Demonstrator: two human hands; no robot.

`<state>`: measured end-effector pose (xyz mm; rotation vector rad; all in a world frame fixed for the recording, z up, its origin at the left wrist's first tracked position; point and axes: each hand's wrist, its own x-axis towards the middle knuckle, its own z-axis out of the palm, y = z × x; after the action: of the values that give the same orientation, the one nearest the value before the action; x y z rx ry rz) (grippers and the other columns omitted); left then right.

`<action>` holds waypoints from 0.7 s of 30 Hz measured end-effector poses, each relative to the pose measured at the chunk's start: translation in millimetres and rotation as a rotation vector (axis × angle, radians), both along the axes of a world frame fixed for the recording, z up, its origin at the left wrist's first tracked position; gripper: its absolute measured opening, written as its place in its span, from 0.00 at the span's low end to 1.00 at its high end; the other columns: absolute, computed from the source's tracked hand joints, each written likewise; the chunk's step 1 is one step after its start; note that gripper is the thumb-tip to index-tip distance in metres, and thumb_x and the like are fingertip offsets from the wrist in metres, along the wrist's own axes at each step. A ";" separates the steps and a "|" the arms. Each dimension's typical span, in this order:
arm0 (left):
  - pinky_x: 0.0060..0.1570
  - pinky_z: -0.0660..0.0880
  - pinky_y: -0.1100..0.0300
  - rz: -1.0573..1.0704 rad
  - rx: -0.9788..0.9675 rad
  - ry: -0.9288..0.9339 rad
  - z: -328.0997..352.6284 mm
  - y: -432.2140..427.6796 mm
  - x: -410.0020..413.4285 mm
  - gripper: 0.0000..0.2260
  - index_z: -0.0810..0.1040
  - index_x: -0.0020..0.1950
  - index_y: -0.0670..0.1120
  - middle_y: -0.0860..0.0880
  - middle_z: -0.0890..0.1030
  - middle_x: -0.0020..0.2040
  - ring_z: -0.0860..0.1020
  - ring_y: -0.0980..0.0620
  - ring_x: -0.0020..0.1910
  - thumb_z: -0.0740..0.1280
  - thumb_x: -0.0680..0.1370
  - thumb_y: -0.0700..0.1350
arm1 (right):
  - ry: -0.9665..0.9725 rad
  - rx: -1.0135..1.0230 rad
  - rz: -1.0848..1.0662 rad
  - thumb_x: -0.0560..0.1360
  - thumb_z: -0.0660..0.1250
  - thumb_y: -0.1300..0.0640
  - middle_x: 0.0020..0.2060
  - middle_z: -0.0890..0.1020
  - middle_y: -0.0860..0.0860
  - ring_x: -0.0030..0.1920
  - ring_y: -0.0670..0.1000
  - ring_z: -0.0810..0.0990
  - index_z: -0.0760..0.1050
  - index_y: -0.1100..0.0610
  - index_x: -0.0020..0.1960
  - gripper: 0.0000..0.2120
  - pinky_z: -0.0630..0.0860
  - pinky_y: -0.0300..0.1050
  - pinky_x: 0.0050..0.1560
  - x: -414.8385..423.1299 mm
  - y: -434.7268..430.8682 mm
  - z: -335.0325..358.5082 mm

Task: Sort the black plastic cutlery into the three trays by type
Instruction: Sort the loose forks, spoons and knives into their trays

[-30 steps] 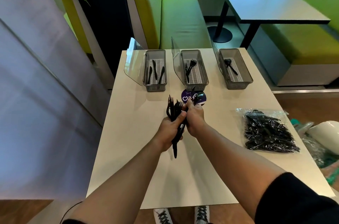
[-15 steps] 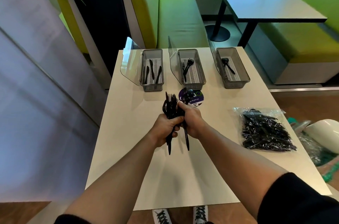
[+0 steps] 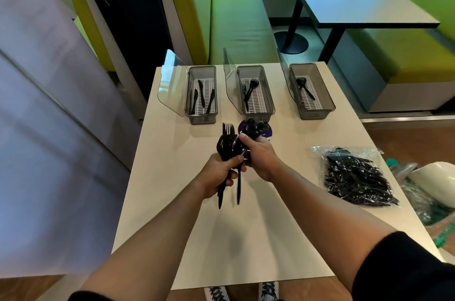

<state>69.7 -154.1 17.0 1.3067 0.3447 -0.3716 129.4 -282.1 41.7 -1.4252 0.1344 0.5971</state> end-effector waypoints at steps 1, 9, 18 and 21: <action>0.25 0.64 0.64 0.005 0.016 -0.007 -1.0 0.4 0.8 0.07 0.81 0.56 0.43 0.46 0.81 0.38 0.69 0.55 0.28 0.66 0.83 0.43 | -0.003 0.003 0.000 0.84 0.62 0.55 0.45 0.84 0.62 0.36 0.57 0.82 0.77 0.64 0.55 0.12 0.74 0.46 0.27 2.4 -2.6 -0.6; 0.26 0.64 0.63 0.053 0.055 -0.024 -5.2 -0.1 6.6 0.09 0.80 0.60 0.41 0.45 0.80 0.36 0.68 0.54 0.27 0.65 0.83 0.42 | 0.033 0.002 0.029 0.85 0.57 0.57 0.42 0.83 0.59 0.40 0.58 0.82 0.77 0.62 0.52 0.13 0.80 0.51 0.38 17.6 -4.0 4.7; 0.24 0.65 0.63 0.138 0.031 0.007 -6.4 13.6 13.9 0.03 0.79 0.50 0.40 0.44 0.82 0.38 0.68 0.54 0.26 0.67 0.81 0.39 | 0.123 0.209 -0.318 0.85 0.54 0.60 0.31 0.75 0.54 0.29 0.54 0.77 0.72 0.59 0.48 0.10 0.78 0.52 0.38 51.5 5.0 15.6; 0.23 0.65 0.63 0.263 -0.006 0.009 -4.6 20.8 20.0 0.02 0.79 0.48 0.41 0.46 0.79 0.38 0.69 0.54 0.25 0.68 0.80 0.38 | 0.055 0.087 -0.200 0.85 0.56 0.56 0.29 0.68 0.50 0.25 0.47 0.65 0.71 0.57 0.46 0.10 0.64 0.42 0.25 52.1 2.1 15.8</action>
<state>89.8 -133.3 12.3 1.2353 0.5158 -0.1560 181.4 -280.0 57.5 -1.2941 0.2880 0.4712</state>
